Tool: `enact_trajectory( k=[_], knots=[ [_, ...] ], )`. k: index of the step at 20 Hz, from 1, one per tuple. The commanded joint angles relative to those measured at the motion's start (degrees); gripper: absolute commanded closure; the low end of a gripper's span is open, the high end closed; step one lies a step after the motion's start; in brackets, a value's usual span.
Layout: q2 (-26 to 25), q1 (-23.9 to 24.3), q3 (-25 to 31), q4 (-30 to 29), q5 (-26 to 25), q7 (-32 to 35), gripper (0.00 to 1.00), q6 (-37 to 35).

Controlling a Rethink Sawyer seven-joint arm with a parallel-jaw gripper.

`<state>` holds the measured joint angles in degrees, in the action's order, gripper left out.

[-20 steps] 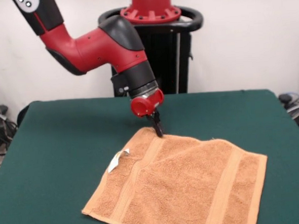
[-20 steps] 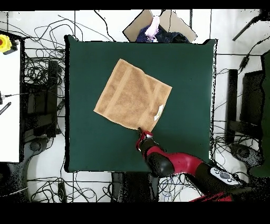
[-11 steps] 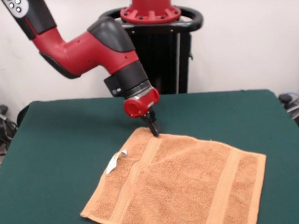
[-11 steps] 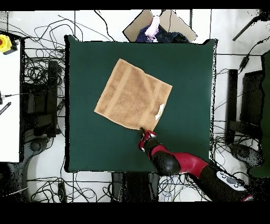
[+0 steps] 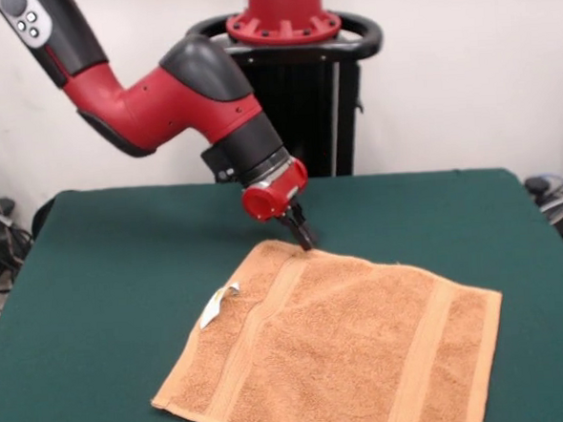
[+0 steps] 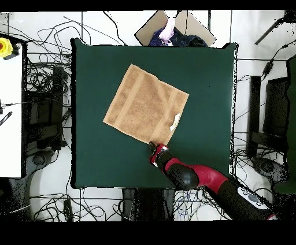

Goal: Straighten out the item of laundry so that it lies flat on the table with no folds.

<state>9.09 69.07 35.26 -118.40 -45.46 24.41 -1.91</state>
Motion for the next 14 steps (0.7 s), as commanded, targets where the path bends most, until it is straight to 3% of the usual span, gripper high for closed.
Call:
enact_trajectory(
  k=[1,13,14],
  knots=[
    [-2.1,-1.1,5.1,5.9,-3.5,4.7,1.00,-3.5],
    [-2.6,1.0,6.4,5.5,-4.4,3.7,1.00,-4.8],
    [-2.2,0.8,6.1,5.6,-4.4,4.6,0.00,-4.4]
  ],
)
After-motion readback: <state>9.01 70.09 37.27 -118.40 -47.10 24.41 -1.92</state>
